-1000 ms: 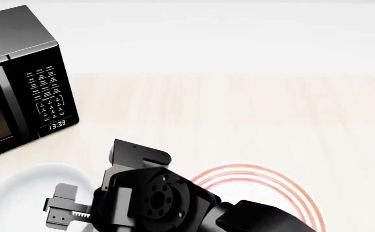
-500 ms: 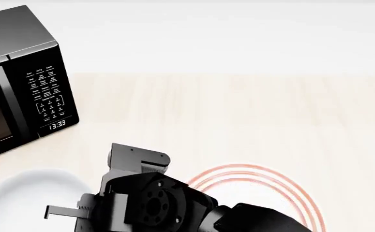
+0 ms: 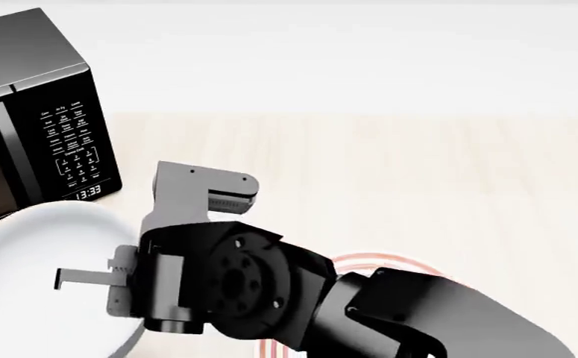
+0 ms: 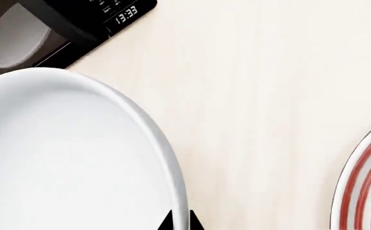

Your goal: Put the white bowl to the right of the plate.

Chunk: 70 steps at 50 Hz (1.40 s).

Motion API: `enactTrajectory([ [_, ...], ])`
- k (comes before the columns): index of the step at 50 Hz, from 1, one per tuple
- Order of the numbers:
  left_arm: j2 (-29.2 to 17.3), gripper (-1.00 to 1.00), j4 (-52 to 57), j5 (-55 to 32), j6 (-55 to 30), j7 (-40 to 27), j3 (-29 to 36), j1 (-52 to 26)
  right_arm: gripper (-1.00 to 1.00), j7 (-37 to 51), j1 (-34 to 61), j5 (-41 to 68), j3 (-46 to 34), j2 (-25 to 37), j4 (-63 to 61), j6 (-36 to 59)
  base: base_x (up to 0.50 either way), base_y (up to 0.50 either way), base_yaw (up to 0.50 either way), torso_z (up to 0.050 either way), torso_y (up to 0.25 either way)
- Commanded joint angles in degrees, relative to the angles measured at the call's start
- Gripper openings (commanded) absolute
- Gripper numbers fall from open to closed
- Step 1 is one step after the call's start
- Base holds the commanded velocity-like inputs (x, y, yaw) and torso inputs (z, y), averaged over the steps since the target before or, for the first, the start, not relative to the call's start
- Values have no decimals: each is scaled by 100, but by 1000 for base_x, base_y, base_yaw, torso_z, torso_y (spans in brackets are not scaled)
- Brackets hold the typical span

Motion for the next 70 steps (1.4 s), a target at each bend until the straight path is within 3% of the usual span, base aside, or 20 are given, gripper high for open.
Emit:
enactTrajectory([
  [1, -26, 100, 5, 13, -16, -34, 43, -4, -100, 494, 321, -95, 325, 589, -1062, -353, 0, 0, 0, 0, 0],
  [13, -38, 100, -34, 37, -5, -64, 89, -23, -100, 1249, 619, 408, 722, 1556, -1907, -457, 0, 0, 0, 0, 1],
  [25, -43, 100, -107, 84, 32, -91, 162, -57, -100, 1528, 991, 615, 851, 2067, -1716, -307, 0, 0, 0, 0, 0],
  [55, -95, 100, -69, 143, 8, -194, 260, -49, -100, 689, 855, 578, 795, 3023, -296, 160, 0, 0, 0, 0, 1],
  [70, -116, 100, -86, 171, 4, -229, 325, -54, -100, 710, 823, 641, 839, 3511, -45, 162, 0, 0, 0, 0, 1],
])
